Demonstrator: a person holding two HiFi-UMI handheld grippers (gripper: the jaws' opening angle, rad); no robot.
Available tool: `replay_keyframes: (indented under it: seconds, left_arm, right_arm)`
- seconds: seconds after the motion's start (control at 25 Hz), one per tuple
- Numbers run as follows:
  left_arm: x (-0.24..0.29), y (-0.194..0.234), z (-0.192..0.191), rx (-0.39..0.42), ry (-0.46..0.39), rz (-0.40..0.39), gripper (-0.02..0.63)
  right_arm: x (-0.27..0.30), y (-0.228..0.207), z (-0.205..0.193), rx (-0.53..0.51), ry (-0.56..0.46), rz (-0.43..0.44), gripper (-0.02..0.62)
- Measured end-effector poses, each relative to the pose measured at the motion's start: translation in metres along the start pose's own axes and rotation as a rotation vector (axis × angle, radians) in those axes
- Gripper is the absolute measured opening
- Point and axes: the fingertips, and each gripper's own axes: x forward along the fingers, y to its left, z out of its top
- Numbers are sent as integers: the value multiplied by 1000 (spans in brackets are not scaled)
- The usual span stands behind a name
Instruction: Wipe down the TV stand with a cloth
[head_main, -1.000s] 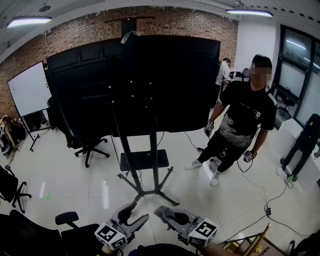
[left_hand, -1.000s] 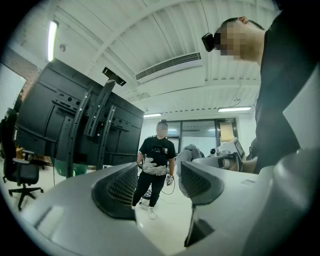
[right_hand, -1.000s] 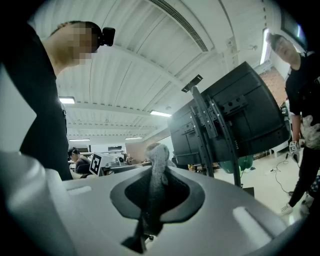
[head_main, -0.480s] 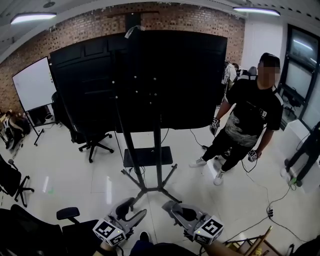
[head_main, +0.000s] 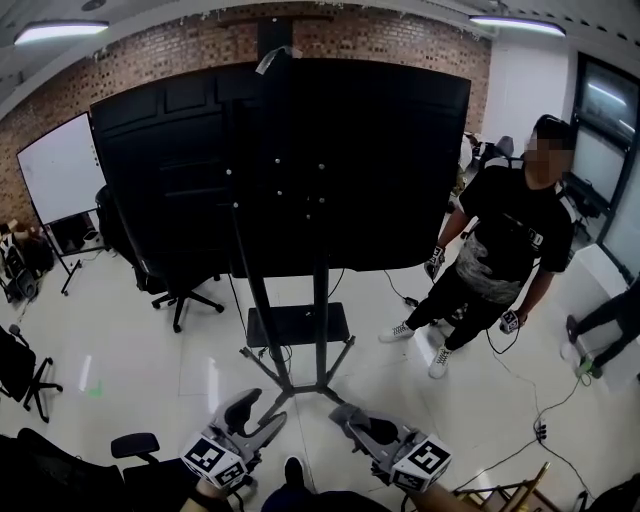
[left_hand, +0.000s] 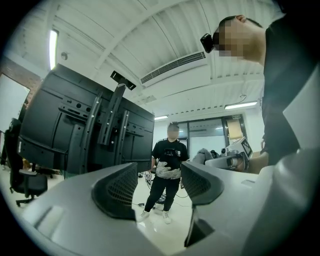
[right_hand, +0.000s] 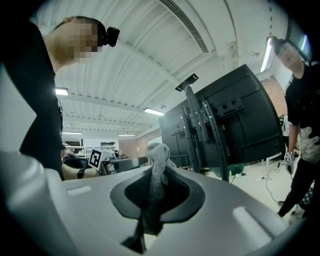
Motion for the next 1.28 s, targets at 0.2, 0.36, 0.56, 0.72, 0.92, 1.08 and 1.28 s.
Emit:
replay_keyframes:
  seconds: [0.2,0.36,0.56,0.72,0.92,1.08,1.28]
  left_arm:
    - [29,52,22,31,-30,-40,296]
    - [43,101,45,64,-54,-63,296]
    - [60,153,76,113,-75,-115,296]
    - [76,184,97,166,-86,-159,296]
    - [95,207,135,241,-130,-192,296]
    - [114,214,168,283,-173,-221,296]
    - [145,215,209,372,-199,-246,296]
  right_arm:
    - [54,-28,22,-40,-24,-12,26]
    - [104,-51,37,-94,-25,-34,26]
    - [162,-71,79,-183,-83,-49,28]
    - [195,-93,106,-266,-114,-82,28]
    - [230,-103,145,-375,-100,-59,28]
    - [249,-121,185,-451,-105,-54,28]
    - [266,-132,250,-615,-128,-55,29]
